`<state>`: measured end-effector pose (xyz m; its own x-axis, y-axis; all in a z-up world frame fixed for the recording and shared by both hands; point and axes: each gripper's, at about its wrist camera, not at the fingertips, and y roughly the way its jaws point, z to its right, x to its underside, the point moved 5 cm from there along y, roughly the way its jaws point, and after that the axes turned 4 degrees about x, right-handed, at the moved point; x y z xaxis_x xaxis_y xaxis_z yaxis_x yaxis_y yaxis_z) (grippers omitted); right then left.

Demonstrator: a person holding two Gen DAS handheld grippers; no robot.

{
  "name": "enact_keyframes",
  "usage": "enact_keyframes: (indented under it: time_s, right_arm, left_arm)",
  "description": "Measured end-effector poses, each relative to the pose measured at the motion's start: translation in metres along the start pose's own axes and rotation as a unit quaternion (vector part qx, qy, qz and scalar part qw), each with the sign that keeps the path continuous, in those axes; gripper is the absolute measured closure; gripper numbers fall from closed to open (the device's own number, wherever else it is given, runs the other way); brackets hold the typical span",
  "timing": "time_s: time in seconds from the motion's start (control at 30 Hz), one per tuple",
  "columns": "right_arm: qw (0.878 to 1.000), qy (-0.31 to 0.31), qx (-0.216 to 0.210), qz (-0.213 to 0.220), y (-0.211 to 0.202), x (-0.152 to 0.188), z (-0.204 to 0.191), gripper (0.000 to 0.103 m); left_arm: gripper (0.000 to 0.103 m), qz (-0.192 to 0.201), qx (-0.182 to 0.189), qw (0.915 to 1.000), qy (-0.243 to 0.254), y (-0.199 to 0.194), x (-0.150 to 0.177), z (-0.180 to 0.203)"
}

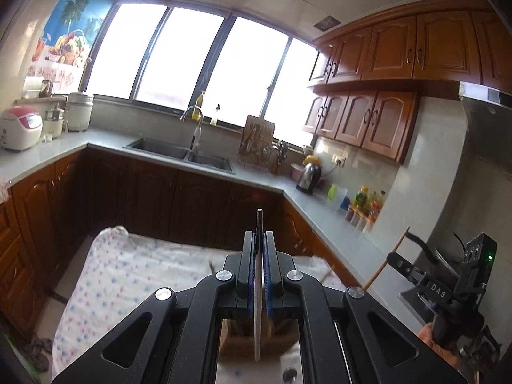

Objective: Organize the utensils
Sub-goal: 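Lower both chopsticks into the holder slots and open both tools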

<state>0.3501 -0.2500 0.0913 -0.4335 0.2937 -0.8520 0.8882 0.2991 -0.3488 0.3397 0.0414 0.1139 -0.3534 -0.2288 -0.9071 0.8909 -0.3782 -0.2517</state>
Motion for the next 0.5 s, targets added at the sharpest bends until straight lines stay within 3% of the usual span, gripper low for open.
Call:
enact_keyframes:
  time_s: [0.23, 0.5]
  right_arm:
    - [1.0, -0.011, 0.013, 0.006, 0.025, -0.002, 0.001, 0.097]
    - [0.999, -0.008, 0.031, -0.01, 0.049, 0.035, 0.008, 0.097]
  left_arm:
    - [0.1, 0.019, -0.015, 0.9997, -0.001, 0.044, 0.008, -0.011]
    - [0.1, 0.017, -0.031, 0.9992, -0.017, 0.08, 0.047, -0.021]
